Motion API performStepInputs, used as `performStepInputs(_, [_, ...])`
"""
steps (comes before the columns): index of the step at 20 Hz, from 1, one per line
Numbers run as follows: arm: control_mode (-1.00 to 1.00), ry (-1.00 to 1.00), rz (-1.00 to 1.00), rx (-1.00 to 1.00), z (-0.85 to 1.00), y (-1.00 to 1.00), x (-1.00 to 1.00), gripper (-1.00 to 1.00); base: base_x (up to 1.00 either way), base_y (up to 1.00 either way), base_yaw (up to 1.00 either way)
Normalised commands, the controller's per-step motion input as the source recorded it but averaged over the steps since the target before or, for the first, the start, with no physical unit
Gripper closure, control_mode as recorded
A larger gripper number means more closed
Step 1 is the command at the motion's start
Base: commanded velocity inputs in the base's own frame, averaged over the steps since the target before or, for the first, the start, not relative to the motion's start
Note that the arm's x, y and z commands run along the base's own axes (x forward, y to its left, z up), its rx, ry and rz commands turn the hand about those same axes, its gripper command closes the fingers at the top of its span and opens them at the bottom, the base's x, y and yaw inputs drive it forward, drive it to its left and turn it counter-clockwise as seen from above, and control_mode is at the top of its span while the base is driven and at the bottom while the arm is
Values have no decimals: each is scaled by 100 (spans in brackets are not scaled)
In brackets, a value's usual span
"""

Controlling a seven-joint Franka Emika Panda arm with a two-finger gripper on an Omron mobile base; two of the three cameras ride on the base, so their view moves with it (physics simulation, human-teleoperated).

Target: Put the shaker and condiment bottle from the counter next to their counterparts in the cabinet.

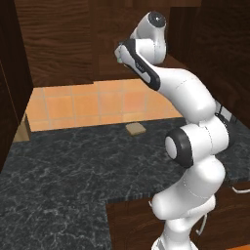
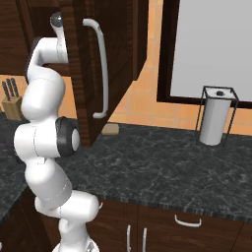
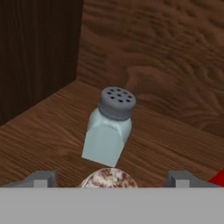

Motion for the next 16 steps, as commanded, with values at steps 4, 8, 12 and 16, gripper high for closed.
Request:
performStepInputs(4, [-100,0,3,0,-11,0,8,-100,0,0,0])
performStepInputs(8, [-100,-1,5,-1,-7,9,-1,-100,0,0,0])
performStepInputs(12, [-100,-10,8,-8,0,28,-22,-100,0,0,0])
performStepInputs(16, [-100,-21,7,-11,6,26,-38,-100,0,0,0])
